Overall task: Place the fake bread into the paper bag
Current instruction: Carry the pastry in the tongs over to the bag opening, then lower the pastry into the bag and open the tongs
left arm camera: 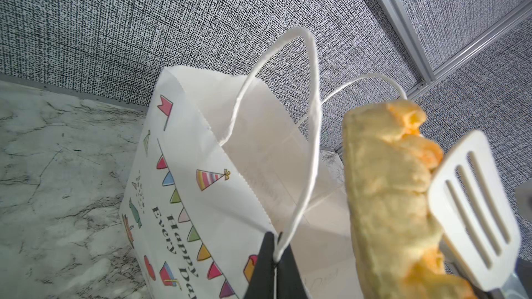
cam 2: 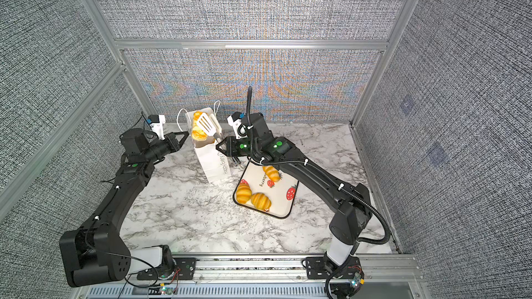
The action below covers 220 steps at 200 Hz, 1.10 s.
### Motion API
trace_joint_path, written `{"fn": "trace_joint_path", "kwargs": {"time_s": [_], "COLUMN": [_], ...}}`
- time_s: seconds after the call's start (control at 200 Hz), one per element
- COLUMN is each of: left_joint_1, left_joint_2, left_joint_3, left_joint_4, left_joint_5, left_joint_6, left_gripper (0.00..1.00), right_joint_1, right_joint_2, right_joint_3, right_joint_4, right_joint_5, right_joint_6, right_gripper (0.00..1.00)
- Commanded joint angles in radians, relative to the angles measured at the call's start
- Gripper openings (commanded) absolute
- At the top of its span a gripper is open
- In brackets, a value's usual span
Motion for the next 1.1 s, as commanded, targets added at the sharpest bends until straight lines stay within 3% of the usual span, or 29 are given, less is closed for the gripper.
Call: {"fn": "trace_joint_path", "kwargs": {"time_s": [0.0, 0.36, 0.76, 1.096], "left_joint_1": [0.001, 0.0, 0.001, 0.0], "left_joint_2": [-0.005, -0.006, -0.004, -0.005], "left_joint_3": [-0.001, -0.002, -0.003, -0.003], "left_joint_4": [0.025, 0.024, 0.024, 0.024], "left_joint_5": [0.003, 0.001, 0.001, 0.002], "left_joint_6": [0.009, 0.009, 0.009, 0.009], "left_gripper": [0.0, 0.0, 0.0, 0.0], "right_joint_1": [-0.007, -0.015, -0.02, -0.028], "right_joint_2": [0.008, 0.019, 0.001, 0.003], "right_joint_3": [0.006, -0.032, -0.065, -0.029], "right_joint_4": [0.027, 0.032, 0.039, 0.02], "right_joint_5": [0.012, 0.011, 0.009, 0.008], "right_joint_6": [0.011, 0.026, 0.029, 0.012], "right_gripper": [0.32, 0.33, 0.44, 0.48]}}
